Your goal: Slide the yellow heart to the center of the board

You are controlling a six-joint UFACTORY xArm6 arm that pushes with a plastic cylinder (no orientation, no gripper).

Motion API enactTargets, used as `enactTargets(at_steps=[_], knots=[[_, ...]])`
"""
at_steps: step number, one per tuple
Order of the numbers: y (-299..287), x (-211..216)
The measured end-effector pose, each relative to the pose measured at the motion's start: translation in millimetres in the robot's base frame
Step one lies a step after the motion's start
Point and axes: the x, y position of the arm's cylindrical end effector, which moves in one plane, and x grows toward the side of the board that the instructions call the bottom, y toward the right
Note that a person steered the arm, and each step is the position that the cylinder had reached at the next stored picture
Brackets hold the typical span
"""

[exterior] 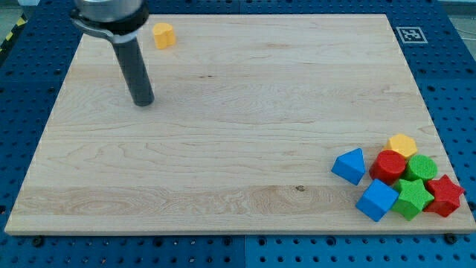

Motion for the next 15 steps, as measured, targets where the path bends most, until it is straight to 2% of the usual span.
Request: enactTargets(at_steps=[1,4,8,10,11,13,15], knots=[[-6,-27],[-37,-64],[-76,-85],[-78,-131],[-64,-153],[21,-153],[33,-160]])
